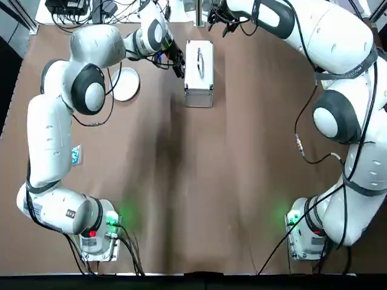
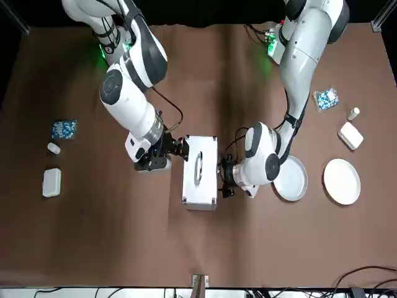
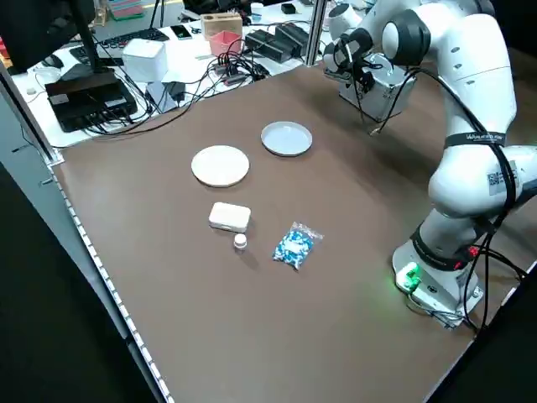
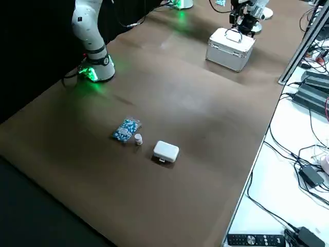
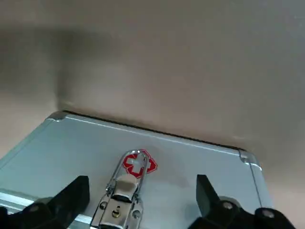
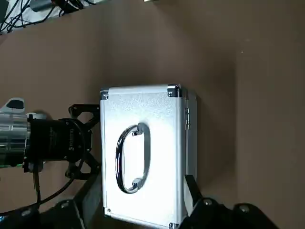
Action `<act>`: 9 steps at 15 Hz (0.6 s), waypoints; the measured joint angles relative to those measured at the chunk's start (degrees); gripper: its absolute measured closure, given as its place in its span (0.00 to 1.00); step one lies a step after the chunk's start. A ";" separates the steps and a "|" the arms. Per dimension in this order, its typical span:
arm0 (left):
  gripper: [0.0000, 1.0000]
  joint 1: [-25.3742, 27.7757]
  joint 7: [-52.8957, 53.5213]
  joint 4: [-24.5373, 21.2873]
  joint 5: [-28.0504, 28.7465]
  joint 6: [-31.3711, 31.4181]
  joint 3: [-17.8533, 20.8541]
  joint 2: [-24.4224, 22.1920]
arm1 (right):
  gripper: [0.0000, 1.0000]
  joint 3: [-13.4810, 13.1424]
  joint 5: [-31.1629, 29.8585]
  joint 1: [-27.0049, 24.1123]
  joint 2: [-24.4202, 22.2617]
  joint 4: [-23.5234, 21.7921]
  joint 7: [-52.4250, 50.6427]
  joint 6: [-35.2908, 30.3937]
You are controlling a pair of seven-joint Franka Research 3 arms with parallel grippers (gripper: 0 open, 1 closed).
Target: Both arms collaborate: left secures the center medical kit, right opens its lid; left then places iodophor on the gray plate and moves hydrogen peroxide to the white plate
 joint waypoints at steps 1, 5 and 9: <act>0.01 -0.03 -0.03 0.00 0.00 0.00 0.00 0.00 | 0.21 0.01 0.00 0.03 0.00 0.00 0.15 0.00; 0.14 -0.05 -0.45 -0.04 0.00 -0.58 -0.01 -0.01 | 0.21 -0.05 0.00 0.07 0.00 0.00 0.94 0.13; 0.30 -0.59 -1.50 -0.22 0.03 -1.15 0.25 -0.01 | 0.21 -0.10 0.01 0.04 0.02 0.00 1.19 0.12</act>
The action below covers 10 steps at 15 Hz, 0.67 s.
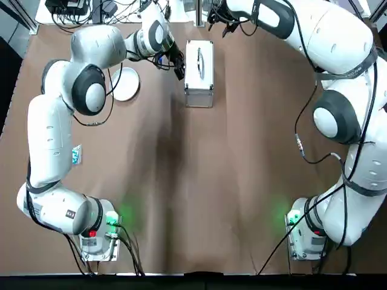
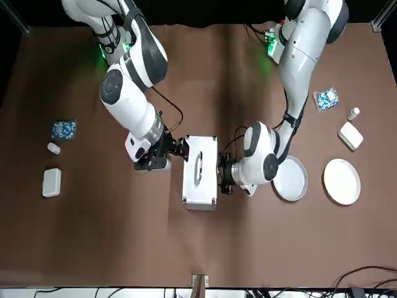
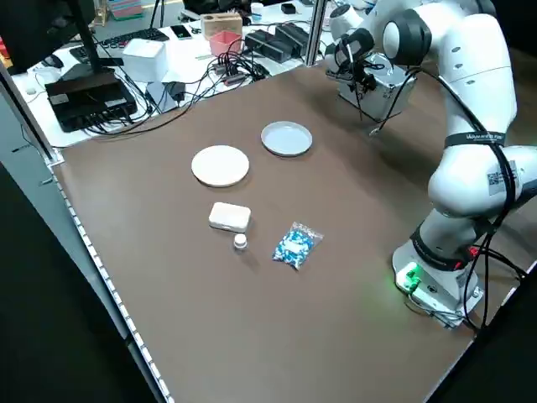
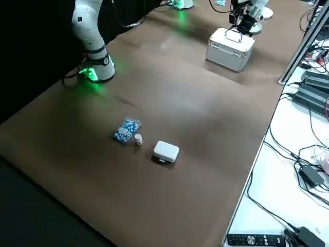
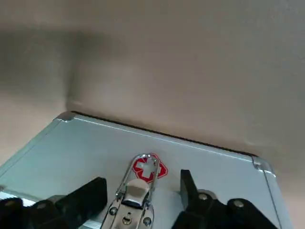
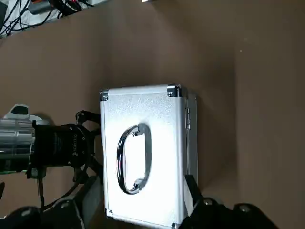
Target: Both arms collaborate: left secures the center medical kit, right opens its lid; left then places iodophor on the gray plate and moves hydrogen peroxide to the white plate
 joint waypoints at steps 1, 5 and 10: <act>0.31 -0.01 -0.07 0.00 0.00 0.00 0.00 0.00 | 0.21 -0.04 0.00 -0.05 0.01 0.00 0.05 0.00; 0.43 0.03 -2.09 0.09 0.03 -1.02 0.10 -0.08 | 0.21 -0.01 0.52 0.06 0.02 0.00 0.14 0.00; 0.66 0.00 -2.44 0.12 0.57 -1.90 0.25 -0.22 | 0.21 0.18 1.82 2.38 0.02 0.00 2.72 0.01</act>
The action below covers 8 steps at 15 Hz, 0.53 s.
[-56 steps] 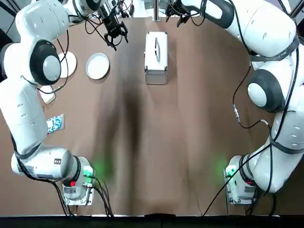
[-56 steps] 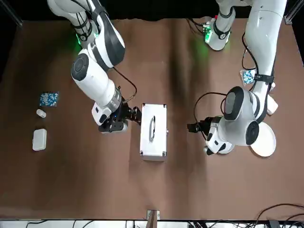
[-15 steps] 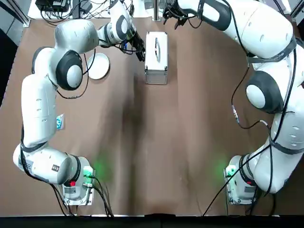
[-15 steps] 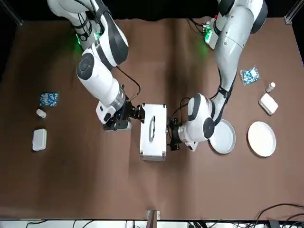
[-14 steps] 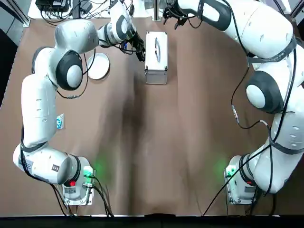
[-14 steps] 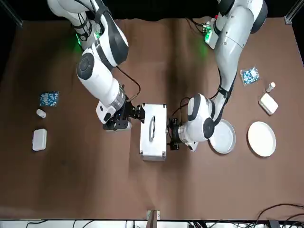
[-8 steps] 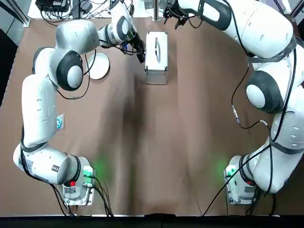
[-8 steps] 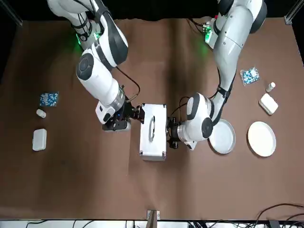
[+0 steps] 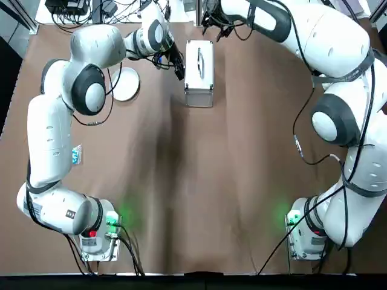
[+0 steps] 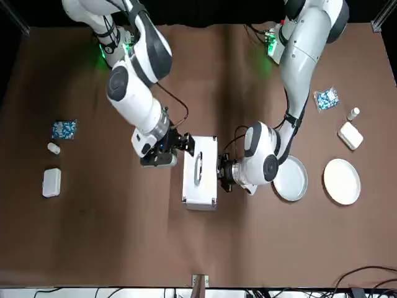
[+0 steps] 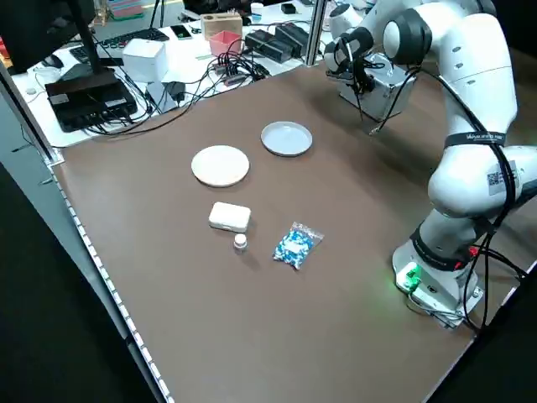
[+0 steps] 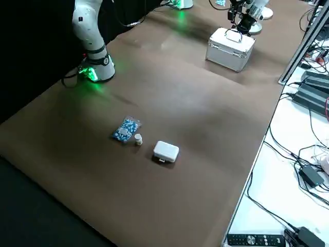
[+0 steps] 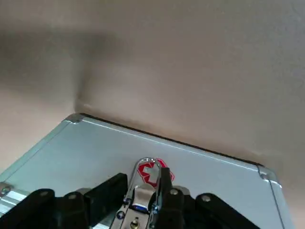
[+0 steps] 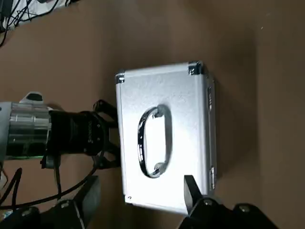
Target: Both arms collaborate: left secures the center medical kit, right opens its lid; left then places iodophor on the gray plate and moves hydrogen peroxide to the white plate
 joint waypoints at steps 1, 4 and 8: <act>0.66 0.01 0.00 0.00 0.00 0.00 0.00 0.00 | 0.21 0.03 0.00 0.61 0.05 0.00 0.81 0.01; 0.66 0.00 0.01 0.01 0.04 0.00 0.01 0.00 | 0.22 0.04 0.00 2.34 1.15 -0.04 2.76 3.00; 0.66 -0.20 -0.01 0.16 1.24 0.00 -0.01 0.00 | 0.22 0.04 0.00 4.48 4.26 -0.07 3.53 5.22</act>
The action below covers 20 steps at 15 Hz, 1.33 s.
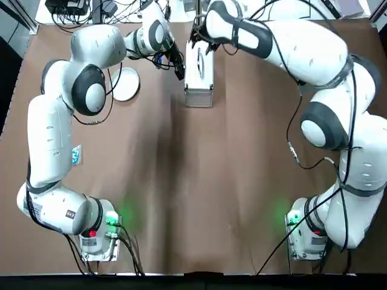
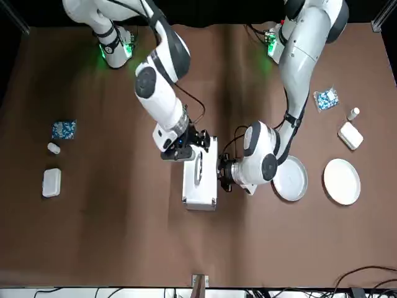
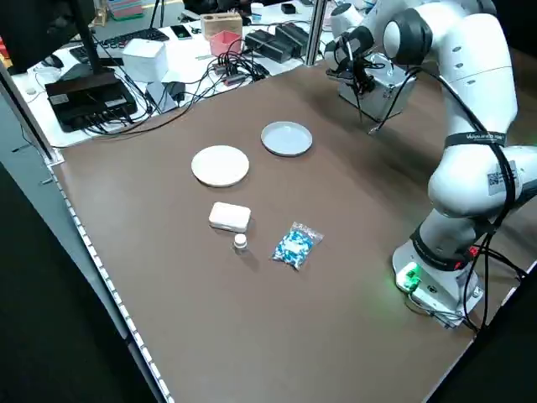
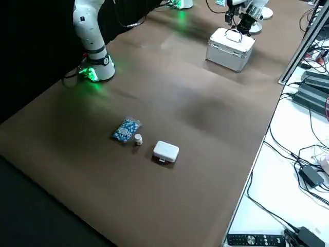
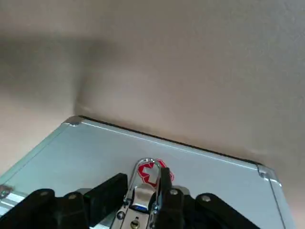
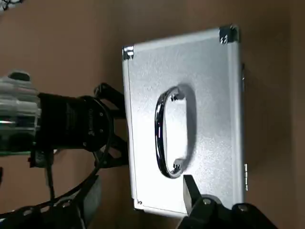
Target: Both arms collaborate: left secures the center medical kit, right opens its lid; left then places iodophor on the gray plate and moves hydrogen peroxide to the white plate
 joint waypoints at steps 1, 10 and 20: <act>0.66 0.00 0.00 0.00 0.00 0.00 0.00 0.00 | 0.22 0.00 -0.01 0.51 0.72 0.00 0.10 0.22; 0.66 -0.01 0.00 0.01 0.05 0.00 0.00 0.00 | 0.22 -0.74 -0.80 0.96 3.25 0.01 0.13 3.79; 0.66 -0.03 0.01 0.03 0.19 -0.01 0.00 0.00 | 0.32 -0.98 -0.98 0.73 5.26 0.03 0.12 7.23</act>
